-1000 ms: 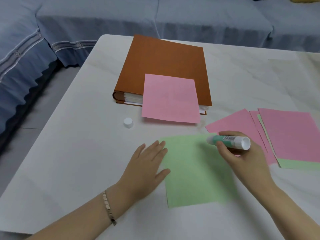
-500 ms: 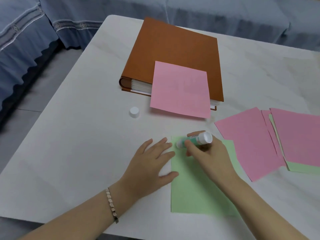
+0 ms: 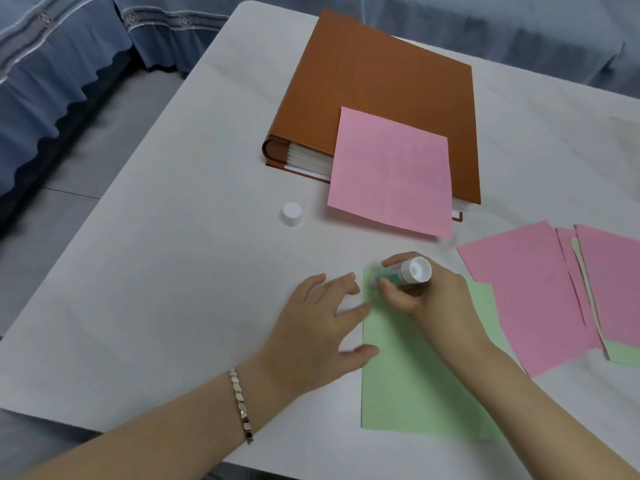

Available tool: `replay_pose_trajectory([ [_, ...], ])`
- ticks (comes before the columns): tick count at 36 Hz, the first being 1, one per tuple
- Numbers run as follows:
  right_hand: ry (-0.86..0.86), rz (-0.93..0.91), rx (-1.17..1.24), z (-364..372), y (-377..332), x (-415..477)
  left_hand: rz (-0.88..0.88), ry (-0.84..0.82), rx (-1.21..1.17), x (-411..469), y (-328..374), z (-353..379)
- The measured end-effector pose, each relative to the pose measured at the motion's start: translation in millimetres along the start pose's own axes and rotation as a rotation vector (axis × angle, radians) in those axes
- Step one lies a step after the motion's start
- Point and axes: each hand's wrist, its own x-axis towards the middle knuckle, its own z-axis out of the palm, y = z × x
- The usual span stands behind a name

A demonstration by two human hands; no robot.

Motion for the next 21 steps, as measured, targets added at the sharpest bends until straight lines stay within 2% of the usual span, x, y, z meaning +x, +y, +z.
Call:
replay_pose_trajectory([
  [6, 0.045, -0.004, 0.012, 2.1, -1.2, 7.3, -0.009, -0.001, -0.02, -0.1, 0.3, -1.2],
  [12, 0.211, 0.03, 0.003, -9.7, 5.7, -0.8, -0.025, -0.055, -0.041, 0.6, -1.0, -2.5],
  [21, 0.052, 0.029, -0.081, -6.2, 7.4, -16.0, -0.026, -0.055, -0.01, -1.9, -0.1, -2.4],
])
